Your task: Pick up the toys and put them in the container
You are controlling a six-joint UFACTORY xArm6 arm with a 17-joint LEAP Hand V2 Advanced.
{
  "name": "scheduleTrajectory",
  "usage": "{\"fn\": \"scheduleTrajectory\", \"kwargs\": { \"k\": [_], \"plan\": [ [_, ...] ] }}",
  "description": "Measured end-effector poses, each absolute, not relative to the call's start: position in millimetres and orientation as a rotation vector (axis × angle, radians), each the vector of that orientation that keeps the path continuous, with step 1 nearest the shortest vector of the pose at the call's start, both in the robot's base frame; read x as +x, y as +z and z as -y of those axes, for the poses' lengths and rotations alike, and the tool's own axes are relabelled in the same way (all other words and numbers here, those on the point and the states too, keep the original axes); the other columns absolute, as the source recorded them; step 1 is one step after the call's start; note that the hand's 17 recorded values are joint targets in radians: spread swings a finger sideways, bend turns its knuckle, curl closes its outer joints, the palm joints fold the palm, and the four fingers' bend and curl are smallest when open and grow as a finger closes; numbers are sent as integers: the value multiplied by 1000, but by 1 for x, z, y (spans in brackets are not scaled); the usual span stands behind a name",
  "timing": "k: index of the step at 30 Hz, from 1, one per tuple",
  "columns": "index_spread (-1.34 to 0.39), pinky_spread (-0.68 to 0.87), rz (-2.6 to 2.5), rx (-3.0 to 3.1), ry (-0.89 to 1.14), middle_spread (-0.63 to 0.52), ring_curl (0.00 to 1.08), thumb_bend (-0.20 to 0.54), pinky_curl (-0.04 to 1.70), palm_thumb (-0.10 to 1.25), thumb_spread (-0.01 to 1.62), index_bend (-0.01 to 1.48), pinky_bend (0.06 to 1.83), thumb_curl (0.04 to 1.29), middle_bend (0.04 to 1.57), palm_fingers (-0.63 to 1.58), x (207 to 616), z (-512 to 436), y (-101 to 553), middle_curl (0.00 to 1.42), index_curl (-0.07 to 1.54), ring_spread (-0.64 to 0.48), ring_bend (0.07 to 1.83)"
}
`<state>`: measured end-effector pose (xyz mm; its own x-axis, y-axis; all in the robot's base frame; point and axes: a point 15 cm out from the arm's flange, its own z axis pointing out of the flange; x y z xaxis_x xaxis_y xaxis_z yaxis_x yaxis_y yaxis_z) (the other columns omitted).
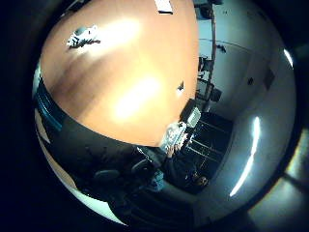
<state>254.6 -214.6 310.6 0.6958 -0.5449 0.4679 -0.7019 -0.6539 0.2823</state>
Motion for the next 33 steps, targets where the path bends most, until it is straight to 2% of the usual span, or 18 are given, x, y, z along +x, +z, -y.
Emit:
{"fn": "scheduleTrajectory", "kwargs": {
  "k": [15, 33],
  "plan": [
    [-500, 443, 863, 2560, 458, -151, 240, -24, 291, 811, 968, 170, 256, 373, 198, 312, 292, 190, 255, 354, 289, 91, 203],
    [-537, 430, 730, 2628, 468, -202, 233, -21, 280, 914, 950, 182, 223, 413, 198, 369, 341, 174, 221, 358, 307, 53, 193]
  ]
}}
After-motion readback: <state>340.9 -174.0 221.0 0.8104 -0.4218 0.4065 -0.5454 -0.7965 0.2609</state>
